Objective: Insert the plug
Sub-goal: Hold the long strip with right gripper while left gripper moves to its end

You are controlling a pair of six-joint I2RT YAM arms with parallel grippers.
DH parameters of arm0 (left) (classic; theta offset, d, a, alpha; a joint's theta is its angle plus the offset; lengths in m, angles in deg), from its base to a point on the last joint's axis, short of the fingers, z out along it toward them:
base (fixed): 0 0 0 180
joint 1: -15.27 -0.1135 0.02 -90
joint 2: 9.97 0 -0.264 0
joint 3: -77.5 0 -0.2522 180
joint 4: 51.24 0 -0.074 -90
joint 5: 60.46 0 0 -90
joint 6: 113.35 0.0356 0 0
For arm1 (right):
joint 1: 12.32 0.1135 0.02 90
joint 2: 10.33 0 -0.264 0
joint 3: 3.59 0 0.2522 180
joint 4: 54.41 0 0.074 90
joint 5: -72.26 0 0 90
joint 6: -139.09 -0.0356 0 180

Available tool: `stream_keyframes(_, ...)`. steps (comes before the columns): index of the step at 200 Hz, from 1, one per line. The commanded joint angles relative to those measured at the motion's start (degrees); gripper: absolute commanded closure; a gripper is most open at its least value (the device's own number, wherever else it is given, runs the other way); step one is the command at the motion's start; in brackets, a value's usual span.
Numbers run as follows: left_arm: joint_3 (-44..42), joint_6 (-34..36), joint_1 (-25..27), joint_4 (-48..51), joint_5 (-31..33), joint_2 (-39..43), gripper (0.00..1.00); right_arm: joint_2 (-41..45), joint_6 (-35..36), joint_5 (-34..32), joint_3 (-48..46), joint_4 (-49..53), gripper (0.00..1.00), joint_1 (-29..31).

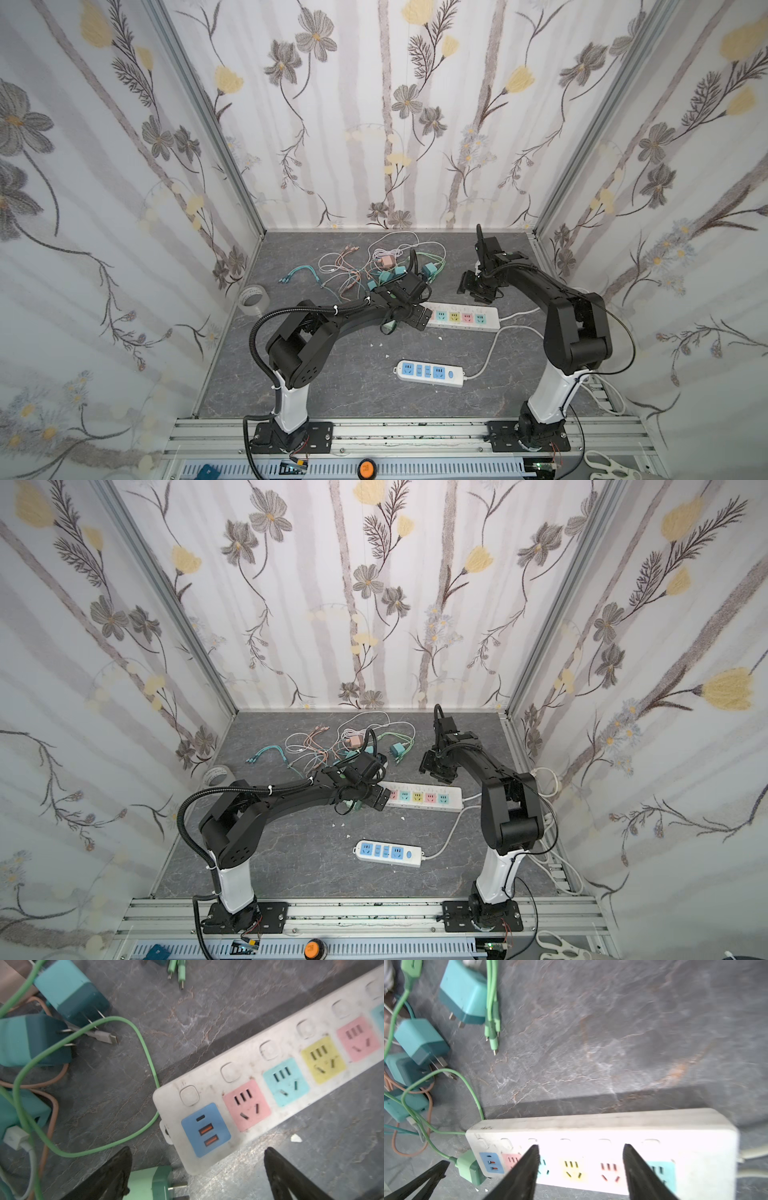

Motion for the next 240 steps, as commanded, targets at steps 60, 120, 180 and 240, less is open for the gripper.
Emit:
stream_keyframes(60, 12.51, -18.55, -2.11, 9.85, -2.35, -5.89, 0.0, 9.7, -0.55, 1.77, -16.93, -13.02, 0.01, -9.35)
stream_keyframes(120, 14.53, -22.17, -2.93, 11.21, -5.98, -9.81, 0.0, 8.12, -0.53, 0.75, -17.8, -13.12, 0.01, -9.73)
stream_keyframes(180, 15.26, -22.54, -3.08, 10.92, -8.26, -12.55, 0.0, 9.38, -4.05, 0.18, -18.84, -11.04, 0.01, -9.51)
stream_keyframes(240, 15.52, -21.48, -4.44, 10.66, -9.36, -13.49, 0.0, 7.6, -5.9, 2.73, -17.67, -12.15, 0.01, -7.33)
